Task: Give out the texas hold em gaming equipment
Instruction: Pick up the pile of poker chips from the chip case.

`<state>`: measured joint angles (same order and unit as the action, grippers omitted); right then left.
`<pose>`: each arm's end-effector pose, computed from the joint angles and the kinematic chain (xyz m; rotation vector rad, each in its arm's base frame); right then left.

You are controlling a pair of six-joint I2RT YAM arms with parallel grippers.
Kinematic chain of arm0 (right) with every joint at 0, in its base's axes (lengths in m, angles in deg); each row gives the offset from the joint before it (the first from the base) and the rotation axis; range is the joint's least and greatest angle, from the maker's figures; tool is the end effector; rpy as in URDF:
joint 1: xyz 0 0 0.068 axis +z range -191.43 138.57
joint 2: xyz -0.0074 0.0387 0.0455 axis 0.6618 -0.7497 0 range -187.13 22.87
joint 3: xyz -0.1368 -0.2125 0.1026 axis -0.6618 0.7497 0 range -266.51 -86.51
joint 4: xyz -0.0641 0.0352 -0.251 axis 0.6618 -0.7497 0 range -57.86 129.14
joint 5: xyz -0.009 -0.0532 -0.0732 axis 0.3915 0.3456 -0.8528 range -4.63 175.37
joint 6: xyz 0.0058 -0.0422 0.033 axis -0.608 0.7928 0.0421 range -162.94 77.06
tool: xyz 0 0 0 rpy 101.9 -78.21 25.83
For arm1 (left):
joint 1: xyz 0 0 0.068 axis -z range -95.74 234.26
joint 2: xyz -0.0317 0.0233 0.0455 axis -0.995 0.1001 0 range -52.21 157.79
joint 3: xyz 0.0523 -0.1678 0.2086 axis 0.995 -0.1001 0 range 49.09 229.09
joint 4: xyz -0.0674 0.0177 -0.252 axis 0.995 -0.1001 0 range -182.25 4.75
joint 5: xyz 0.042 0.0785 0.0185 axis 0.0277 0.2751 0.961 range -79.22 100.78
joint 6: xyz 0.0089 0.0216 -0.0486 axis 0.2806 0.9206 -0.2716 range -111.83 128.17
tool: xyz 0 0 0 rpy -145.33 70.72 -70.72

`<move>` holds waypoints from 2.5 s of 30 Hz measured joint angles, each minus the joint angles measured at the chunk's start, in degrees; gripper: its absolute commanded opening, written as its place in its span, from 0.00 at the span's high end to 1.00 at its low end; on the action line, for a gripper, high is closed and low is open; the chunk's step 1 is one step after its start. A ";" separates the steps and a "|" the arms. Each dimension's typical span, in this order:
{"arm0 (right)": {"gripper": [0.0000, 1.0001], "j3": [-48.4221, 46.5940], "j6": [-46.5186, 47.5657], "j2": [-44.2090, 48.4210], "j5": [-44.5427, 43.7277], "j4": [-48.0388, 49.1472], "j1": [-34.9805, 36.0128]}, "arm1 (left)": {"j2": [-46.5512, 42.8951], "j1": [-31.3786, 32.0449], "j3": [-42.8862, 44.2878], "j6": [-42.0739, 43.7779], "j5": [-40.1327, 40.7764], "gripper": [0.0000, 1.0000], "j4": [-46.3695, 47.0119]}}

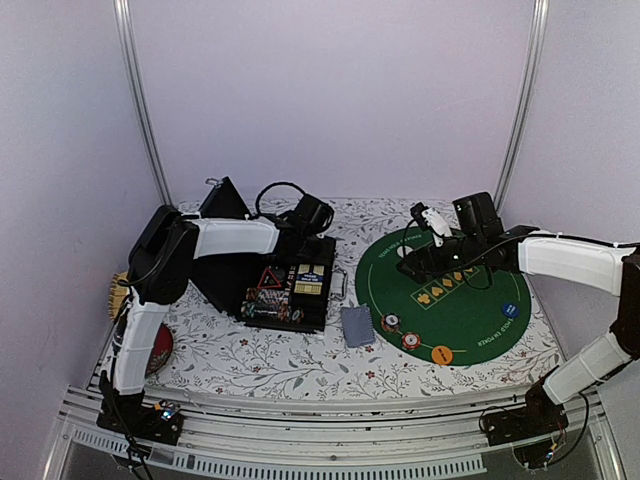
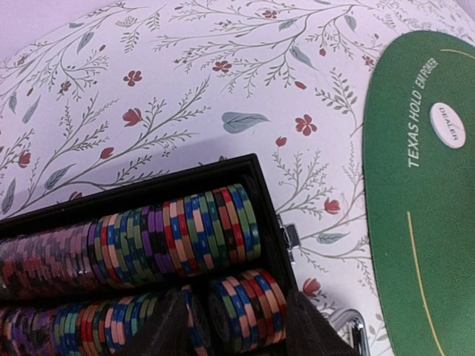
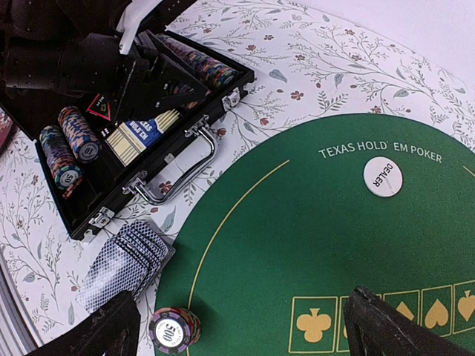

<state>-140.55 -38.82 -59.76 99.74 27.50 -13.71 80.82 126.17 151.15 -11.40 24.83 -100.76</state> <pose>0.2728 0.1534 0.2406 -0.7578 2.1676 0.5003 0.3896 -0.3382 0.1532 0.3434 2.3379 -0.2317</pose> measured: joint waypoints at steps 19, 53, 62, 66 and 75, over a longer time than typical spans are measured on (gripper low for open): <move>0.03 -0.81 0.26 -1.27 1.29 -1.01 0.00 | -1.05 0.46 -0.24 2.64 -0.92 0.38 -0.42; 0.03 -1.09 0.74 -1.77 2.34 -1.33 0.00 | -0.37 -0.42 -2.80 -0.92 -3.54 0.48 2.19; 0.03 -1.20 0.90 -1.79 2.43 -1.90 0.00 | -1.88 -1.33 -6.49 -2.36 -6.14 0.51 6.16; 0.03 -1.53 0.90 -1.79 2.51 -2.23 0.00 | -2.54 -1.62 -7.91 -2.97 -6.99 0.51 7.69; 0.03 -1.84 0.92 -1.88 2.64 -2.34 0.00 | -3.48 -1.70 -9.20 -3.39 -7.65 0.42 8.17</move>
<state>-142.39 -37.91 -61.64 102.39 25.16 -13.71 77.34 124.46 141.95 -14.79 17.18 -92.58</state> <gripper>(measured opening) 0.974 0.572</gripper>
